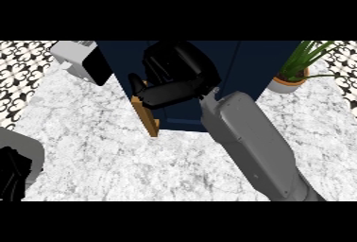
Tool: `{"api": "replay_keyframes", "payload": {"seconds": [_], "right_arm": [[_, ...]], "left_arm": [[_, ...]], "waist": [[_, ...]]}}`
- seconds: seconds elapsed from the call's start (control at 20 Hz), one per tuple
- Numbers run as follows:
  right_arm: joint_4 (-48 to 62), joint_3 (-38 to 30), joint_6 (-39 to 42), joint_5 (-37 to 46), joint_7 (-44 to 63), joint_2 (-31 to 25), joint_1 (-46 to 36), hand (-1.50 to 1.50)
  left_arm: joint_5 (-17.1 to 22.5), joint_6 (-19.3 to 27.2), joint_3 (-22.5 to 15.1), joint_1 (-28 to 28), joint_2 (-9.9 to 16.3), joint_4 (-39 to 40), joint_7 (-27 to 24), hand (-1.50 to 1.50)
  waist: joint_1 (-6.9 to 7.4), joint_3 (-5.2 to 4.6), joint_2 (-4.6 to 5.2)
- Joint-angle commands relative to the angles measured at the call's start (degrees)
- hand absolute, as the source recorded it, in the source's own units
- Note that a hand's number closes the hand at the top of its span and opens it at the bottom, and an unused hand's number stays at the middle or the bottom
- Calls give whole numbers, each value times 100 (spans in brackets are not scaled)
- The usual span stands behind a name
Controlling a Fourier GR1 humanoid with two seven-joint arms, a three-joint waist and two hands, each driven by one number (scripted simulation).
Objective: Pick up the wine, place it into the cabinet and close the cabinet
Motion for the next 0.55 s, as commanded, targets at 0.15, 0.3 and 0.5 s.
{"api": "replay_keyframes", "payload": {"seconds": [0.15, 0.3, 0.5], "right_arm": [[1158, -674, 412, 64, -204, -604, -386, 150], [1137, -639, 549, 60, -408, -535, -277, 150], [1279, -707, 564, 99, -346, -651, -381, 150]], "left_arm": [[-105, 98, -79, -206, -116, 37, 74, 150], [-274, 50, -110, -343, -167, 370, -76, 150], [-5, -139, -14, -85, -61, 137, 33, 150]], "waist": [[11, 29, 187], [-61, 25, 187], [7, 26, 162]]}}
